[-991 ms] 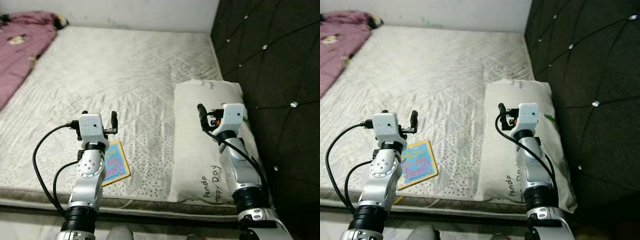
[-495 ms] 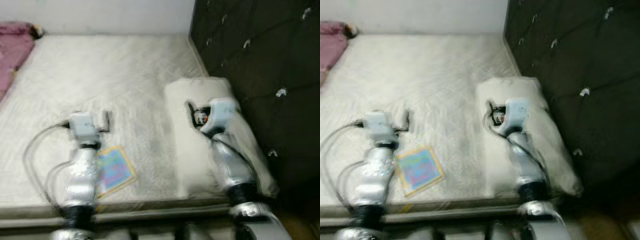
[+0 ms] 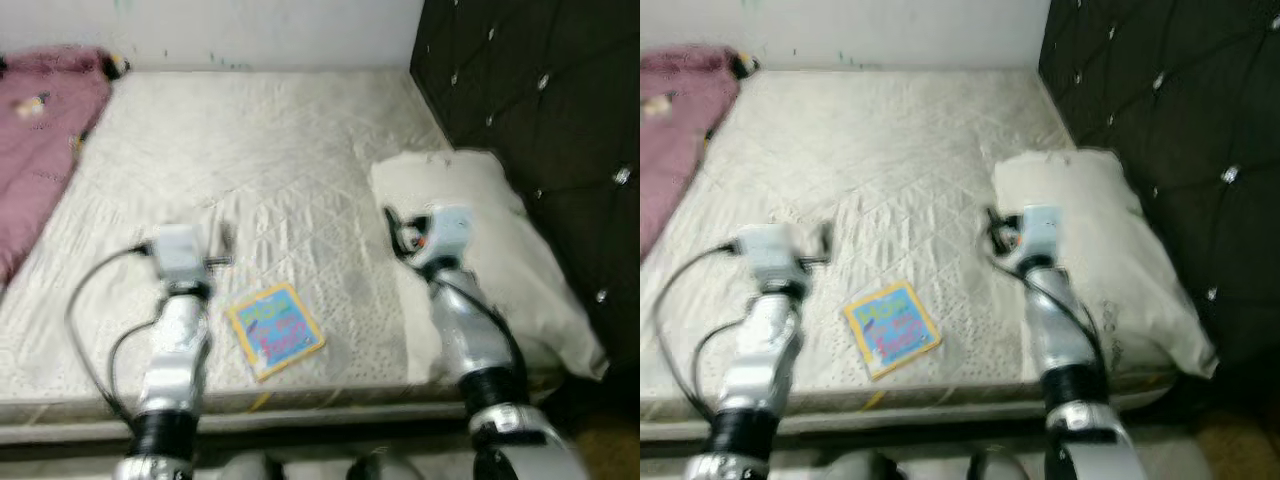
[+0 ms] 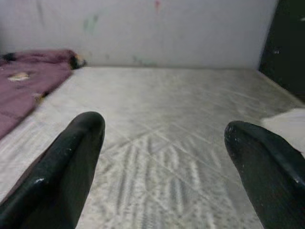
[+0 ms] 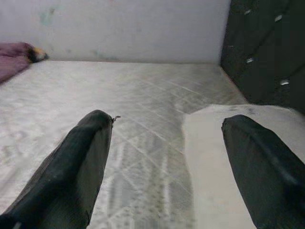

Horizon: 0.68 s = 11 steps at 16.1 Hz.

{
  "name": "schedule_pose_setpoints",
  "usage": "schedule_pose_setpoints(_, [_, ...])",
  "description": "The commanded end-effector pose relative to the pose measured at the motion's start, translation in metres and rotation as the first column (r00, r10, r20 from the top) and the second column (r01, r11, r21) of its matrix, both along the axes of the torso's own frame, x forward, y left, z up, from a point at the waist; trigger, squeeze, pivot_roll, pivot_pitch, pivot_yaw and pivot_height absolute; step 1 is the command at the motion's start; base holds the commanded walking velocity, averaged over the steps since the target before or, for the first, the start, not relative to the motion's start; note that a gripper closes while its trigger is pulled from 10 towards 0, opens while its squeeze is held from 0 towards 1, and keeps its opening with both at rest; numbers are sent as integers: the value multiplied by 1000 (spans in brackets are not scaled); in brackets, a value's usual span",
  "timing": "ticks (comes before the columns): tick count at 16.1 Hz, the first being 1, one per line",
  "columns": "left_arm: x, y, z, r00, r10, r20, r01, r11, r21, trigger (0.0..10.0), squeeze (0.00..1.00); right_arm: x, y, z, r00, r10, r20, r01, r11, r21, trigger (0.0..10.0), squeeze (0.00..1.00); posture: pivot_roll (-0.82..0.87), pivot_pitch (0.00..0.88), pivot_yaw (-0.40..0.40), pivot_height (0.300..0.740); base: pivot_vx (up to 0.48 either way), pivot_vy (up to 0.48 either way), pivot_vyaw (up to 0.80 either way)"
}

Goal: Clean up the room

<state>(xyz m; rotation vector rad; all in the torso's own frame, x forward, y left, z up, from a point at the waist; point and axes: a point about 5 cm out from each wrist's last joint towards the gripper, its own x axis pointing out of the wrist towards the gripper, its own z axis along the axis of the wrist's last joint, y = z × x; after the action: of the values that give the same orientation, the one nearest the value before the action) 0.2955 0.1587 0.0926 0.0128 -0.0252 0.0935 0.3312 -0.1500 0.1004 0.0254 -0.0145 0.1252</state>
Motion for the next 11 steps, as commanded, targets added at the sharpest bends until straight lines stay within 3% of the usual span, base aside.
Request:
schedule_pose_setpoints(1, [0, 9, -1, 1000, 22, -17, -22, 1000, 13, 10000, 0, 2, 5, 4, 1000, 8, 16, -8, 1000, 8, 10000, 0, -38, 0, 3, 740, 0, 480, 0])
schedule_pose_setpoints(4, [0, 8, 0, 1000, 17, 1, -17, 1000, 1, 10000, 0, 1, 5, 3, 1000, 9, 12, -9, 1000, 5, 10000, 0, -39, 0, 2, 740, 0, 406, 0])
schedule_pose_setpoints(7, [-1, 7, 4, 1000, 16, 22, -17, 1000, 6, 10000, 0, 1, 5, 1, 1000, 9, -2, -9, 1000, 3, 10000, 0, -39, 0, 3, 740, 0, 0, 0])
schedule_pose_setpoints(11, [-2, 9, 3, 1000, 14, 10, -14, 999, -41, 10000, 0, 0, 3, 0, 1000, 5, -9, -5, 1000, 3, 10000, 0, -38, 0, 2, 740, 0, 0, -800])
